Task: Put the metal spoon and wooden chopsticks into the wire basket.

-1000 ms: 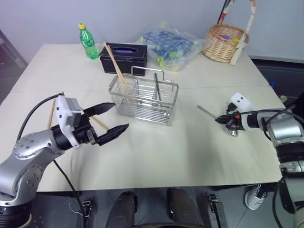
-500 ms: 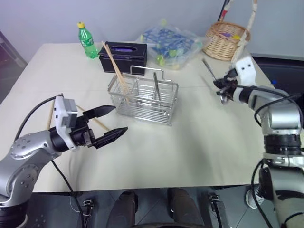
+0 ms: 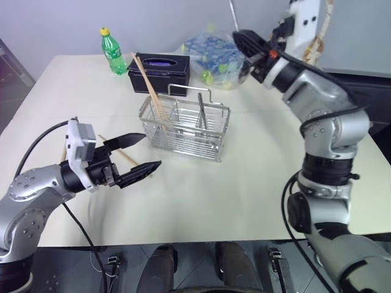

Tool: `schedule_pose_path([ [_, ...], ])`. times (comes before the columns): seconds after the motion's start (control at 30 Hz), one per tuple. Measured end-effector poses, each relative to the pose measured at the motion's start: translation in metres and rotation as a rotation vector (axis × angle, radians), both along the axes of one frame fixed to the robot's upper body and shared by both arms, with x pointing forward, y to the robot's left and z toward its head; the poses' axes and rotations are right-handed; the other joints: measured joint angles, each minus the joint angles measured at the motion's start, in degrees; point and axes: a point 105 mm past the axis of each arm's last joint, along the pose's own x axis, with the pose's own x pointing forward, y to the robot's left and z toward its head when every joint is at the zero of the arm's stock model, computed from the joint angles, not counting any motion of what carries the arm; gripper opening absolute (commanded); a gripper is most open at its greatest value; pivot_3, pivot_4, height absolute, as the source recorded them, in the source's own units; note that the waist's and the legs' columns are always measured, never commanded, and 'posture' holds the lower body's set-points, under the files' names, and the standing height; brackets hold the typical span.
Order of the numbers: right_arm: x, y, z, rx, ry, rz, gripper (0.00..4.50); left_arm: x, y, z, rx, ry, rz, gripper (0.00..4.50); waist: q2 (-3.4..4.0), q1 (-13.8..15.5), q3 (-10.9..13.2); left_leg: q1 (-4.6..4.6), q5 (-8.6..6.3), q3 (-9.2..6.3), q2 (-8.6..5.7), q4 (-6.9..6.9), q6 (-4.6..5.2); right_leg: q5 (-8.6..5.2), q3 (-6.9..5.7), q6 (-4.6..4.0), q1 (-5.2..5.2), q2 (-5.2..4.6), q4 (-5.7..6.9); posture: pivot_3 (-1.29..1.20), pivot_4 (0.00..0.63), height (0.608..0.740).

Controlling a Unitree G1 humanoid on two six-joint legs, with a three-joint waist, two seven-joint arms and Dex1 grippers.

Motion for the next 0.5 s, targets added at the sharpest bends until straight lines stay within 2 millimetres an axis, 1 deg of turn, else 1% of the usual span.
schedule_pose_path([
  [0.03,-0.003,0.006,-0.003,0.017,0.008,0.028,0.03,0.001,0.000,0.000,-0.002,-0.002,0.007,4.50,0.00,0.00,0.00,-0.01,0.00,0.00,0.00,0.01,0.00,0.00,0.00,0.00,0.00,0.00,0.00,0.00,0.150,0.740],
  [0.2,-0.010,0.018,-0.023,0.058,0.048,0.092,0.03,0.004,0.003,-0.001,-0.004,-0.001,0.033,4.50,0.01,-0.02,0.00,-0.01,0.00,0.00,0.00,0.02,0.00,0.00,0.00,0.00,-0.01,0.00,0.01,0.00,0.150,0.740],
  [0.3,-0.012,0.025,-0.028,0.091,0.046,0.113,0.03,0.005,0.003,-0.001,-0.003,-0.004,0.036,4.50,0.01,-0.30,0.01,0.00,0.00,0.00,0.00,0.01,0.00,0.00,0.00,0.00,-0.05,0.01,0.07,0.00,0.150,0.740],
  [0.43,-0.012,0.028,-0.030,0.116,0.029,0.119,0.03,0.005,0.003,-0.001,-0.004,-0.005,0.040,4.50,0.01,-0.86,0.00,0.00,0.00,0.00,0.00,0.01,0.00,0.00,0.00,0.00,-0.04,0.01,0.07,0.00,0.150,0.740],
  [0.5,-0.011,0.030,-0.038,0.123,0.039,0.122,0.03,0.005,0.003,-0.001,-0.006,-0.005,0.044,4.50,0.01,-1.08,0.00,0.01,0.00,0.00,0.00,0.01,0.00,0.00,0.00,0.00,-0.04,0.01,0.08,0.00,0.150,0.740],
])
